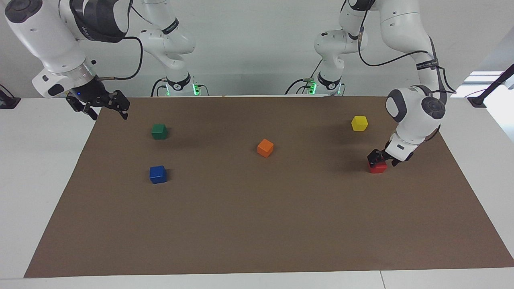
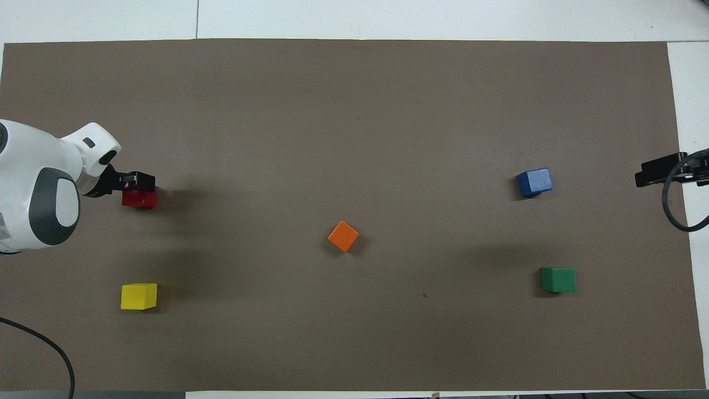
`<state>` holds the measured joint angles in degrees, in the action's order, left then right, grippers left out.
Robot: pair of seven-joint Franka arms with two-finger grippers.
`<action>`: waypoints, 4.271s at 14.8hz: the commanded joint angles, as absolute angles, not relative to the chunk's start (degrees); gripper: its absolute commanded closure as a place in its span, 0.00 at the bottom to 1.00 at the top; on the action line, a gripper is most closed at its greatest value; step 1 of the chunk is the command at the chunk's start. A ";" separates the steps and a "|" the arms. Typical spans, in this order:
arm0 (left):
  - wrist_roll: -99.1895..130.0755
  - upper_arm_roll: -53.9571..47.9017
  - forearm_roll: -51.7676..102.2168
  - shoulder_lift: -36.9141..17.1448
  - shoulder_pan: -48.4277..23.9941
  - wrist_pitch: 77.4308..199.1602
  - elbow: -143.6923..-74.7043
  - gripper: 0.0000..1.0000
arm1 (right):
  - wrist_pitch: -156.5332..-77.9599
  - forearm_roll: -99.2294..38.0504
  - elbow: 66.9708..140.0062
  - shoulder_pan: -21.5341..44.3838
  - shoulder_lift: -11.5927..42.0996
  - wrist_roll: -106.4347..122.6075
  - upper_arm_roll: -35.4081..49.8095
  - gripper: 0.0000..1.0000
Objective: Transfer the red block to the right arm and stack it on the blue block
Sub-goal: 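Lower the left gripper onto the red cube and close it, then lift the red cube with the left gripper while the right gripper approaches, then close the right gripper on the red cube held by the left gripper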
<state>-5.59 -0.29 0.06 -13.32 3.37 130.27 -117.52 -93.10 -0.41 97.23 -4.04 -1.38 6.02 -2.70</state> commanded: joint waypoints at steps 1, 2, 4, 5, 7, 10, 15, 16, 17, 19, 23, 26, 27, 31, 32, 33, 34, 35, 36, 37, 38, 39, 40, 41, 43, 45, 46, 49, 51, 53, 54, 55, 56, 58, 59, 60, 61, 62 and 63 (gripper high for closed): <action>-6.15 -0.09 -0.26 -14.06 3.17 134.29 -119.71 0.00 | -92.81 -0.88 98.52 -4.22 -2.55 5.01 -2.37 0.00; -6.15 -0.09 -0.26 -14.41 3.16 134.64 -119.71 0.00 | -92.90 -0.88 98.61 -4.22 -2.55 5.10 -2.37 0.00; -6.15 -0.09 -0.26 -14.59 3.16 134.47 -119.45 0.10 | -92.81 -0.88 98.61 -4.13 -2.55 4.92 -2.29 0.00; -5.63 -0.09 -0.26 -14.68 3.25 134.12 -119.10 0.35 | -92.81 -0.88 98.61 -4.22 -2.55 5.18 -2.29 0.00; -4.75 -0.09 -0.26 -14.68 3.34 133.68 -119.00 0.83 | -92.90 -1.23 98.61 -4.22 -2.55 5.18 -2.29 0.00; -4.66 -0.09 0.00 -14.50 3.52 131.50 -118.39 1.00 | -93.43 -8.82 98.70 -4.65 -2.29 5.54 -2.20 0.00; -1.25 -0.09 4.72 -13.98 3.43 118.33 -109.36 1.00 | -92.81 -31.68 100.45 -6.32 -1.59 9.99 -2.37 0.00; 1.47 -0.09 5.70 -13.80 3.34 114.47 -106.46 1.00 | -92.81 -37.82 101.68 -7.46 -1.41 12.89 -2.37 0.00; 4.10 -0.17 5.80 -13.89 2.73 110.34 -103.13 1.00 | -92.12 -44.67 102.47 -8.51 -0.45 15.79 -2.37 0.00; 12.69 -0.96 8.77 -13.89 2.46 104.09 -97.23 1.00 | -88.61 -56.72 104.40 -9.92 1.57 22.12 -2.46 0.00; 31.59 -4.21 19.40 -12.84 2.55 98.10 -90.80 1.00 | -82.98 -71.33 110.64 -11.07 4.21 30.03 -2.46 0.00; 51.51 -8.33 28.44 -10.81 2.46 98.87 -90.53 1.00 | -76.68 -77.84 112.59 -12.39 12.26 37.42 -2.46 0.00; 58.99 -9.92 30.74 -10.72 2.37 100.01 -90.70 1.00 | -73.86 -80.22 112.59 -12.57 16.48 41.01 -2.46 0.00; 75.20 -13.71 39.69 -10.55 0.09 107.29 -92.71 1.00 | -65.68 -87.96 113.64 -11.61 24.24 45.95 -2.37 0.00; 77.41 -13.88 41.47 -9.76 -1.91 108.88 -93.86 1.00 | -63.39 -89.89 113.56 -11.34 26.26 47.01 -2.11 0.00; 77.69 -14.15 45.14 -8.97 -2.46 111.42 -96.74 1.00 | -62.15 -92.52 113.47 -9.77 26.54 47.11 -2.11 0.00; 77.78 -13.98 51.61 -6.70 -3.42 115.71 -101.12 1.00 | -61.53 -94.29 113.29 -9.15 26.46 46.85 -2.11 0.00; 77.78 -13.97 57.86 -4.68 -4.65 119.84 -106.30 1.00 | -61.26 -96.22 113.12 -8.53 26.46 46.24 -1.67 0.00; 77.78 -13.97 62.01 -3.09 -5.35 122.67 -109.57 1.00 | -61.43 -98.59 113.03 -7.57 26.46 45.53 -1.41 0.00; 77.78 -13.97 64.57 -2.38 -6.93 124.35 -111.08 1.00 | -61.70 -99.66 113.03 -6.86 26.46 45.18 -1.32 0.00; 77.78 -13.97 66.60 -2.20 -8.77 126.19 -111.62 1.00 | -62.05 -100.62 113.03 -5.55 26.46 45.09 -1.41 0.00; 77.87 -14.15 69.75 -2.37 -10.36 128.91 -111.80 1.00 | -62.49 -101.33 113.11 -4.75 26.46 45.09 -1.41 0.00; 77.87 -13.98 74.57 -2.63 -12.89 132.33 -112.32 1.00 | -62.84 -101.42 113.12 -4.05 26.46 45.17 -1.32 0.00; 77.96 -13.97 78.80 -2.81 -15.44 136.10 -112.59 1.00 | -63.02 -101.69 113.12 -3.35 26.46 45.18 -1.32 0.00; 78.05 -13.97 81.21 -2.81 -18.71 139.56 -112.94 1.00 | -63.72 -102.13 113.20 -2.73 26.46 45.26 -1.32 0.00; 77.96 -13.97 81.30 -2.81 -20.47 140.62 -112.94 1.00 | -64.33 -103.88 113.46 -0.97 26.46 45.35 -1.41 0.00; 77.96 -13.97 81.30 -2.99 -21.26 141.93 -112.85 1.00 | -64.86 -104.06 113.47 -0.88 26.46 45.44 -1.32 0.00; 78.48 -13.97 81.39 -3.16 -23.20 143.09 -112.41 1.00 | -65.83 -104.50 113.38 0.08 26.46 45.61 -1.32 0.00; 80.06 -14.15 81.39 -3.34 -25.12 146.23 -111.97 1.00 | -66.35 -106.17 113.47 1.66 26.46 46.58 -1.32 0.00; 80.42 -14.15 81.39 -4.13 -27.32 149.92 -111.71 1.00 | -68.20 -106.43 113.29 2.28 26.46 46.58 -1.32 0.00; 80.59 -14.15 81.39 -4.30 -28.12 150.72 -111.36 1.00 | -68.46 -107.83 113.20 3.16 26.46 46.50 -1.32 0.00; 80.94 -13.98 81.39 -4.39 -28.30 150.91 -110.92 1.00 | -68.73 -108.62 113.20 3.77 26.46 46.49 -1.32 0.00; 81.30 -13.97 81.30 -4.48 -28.30 151.17 -110.83 1.00 | -69.51 -108.81 113.12 4.21 26.46 46.58 -1.32 0.00; 81.30 -13.97 81.30 -4.48 -28.30 151.17 -110.83 1.00 | -70.75 -108.81 113.12 4.57 26.46 46.76 -1.32 0.00; 81.30 -13.97 81.30 -4.48 -28.30 151.17 -110.92 1.00 | -70.93 -108.81 113.12 4.66 26.46 46.76 -1.32 0.00; 81.21 -13.97 81.30 -4.48 -28.30 151.26 -111.00 1.00 | -71.10 -108.90 113.12 4.92 26.46 46.84 -1.32 0.00; 81.21 -13.97 81.30 -4.48 -28.30 151.17 -111.09 1.00 | -71.02 -109.16 113.12 5.36 26.46 47.02 -1.32 0.00; 81.21 -13.97 81.30 -4.48 -28.30 151.17 -111.18 1.00 | -71.02 -110.03 113.12 5.36 26.46 47.02 -1.32 0.00; 81.21 -13.97 81.30 -4.48 -28.39 151.17 -111.27 1.00 | -71.02 -110.13 113.12 5.36 26.46 46.93 -1.32 0.00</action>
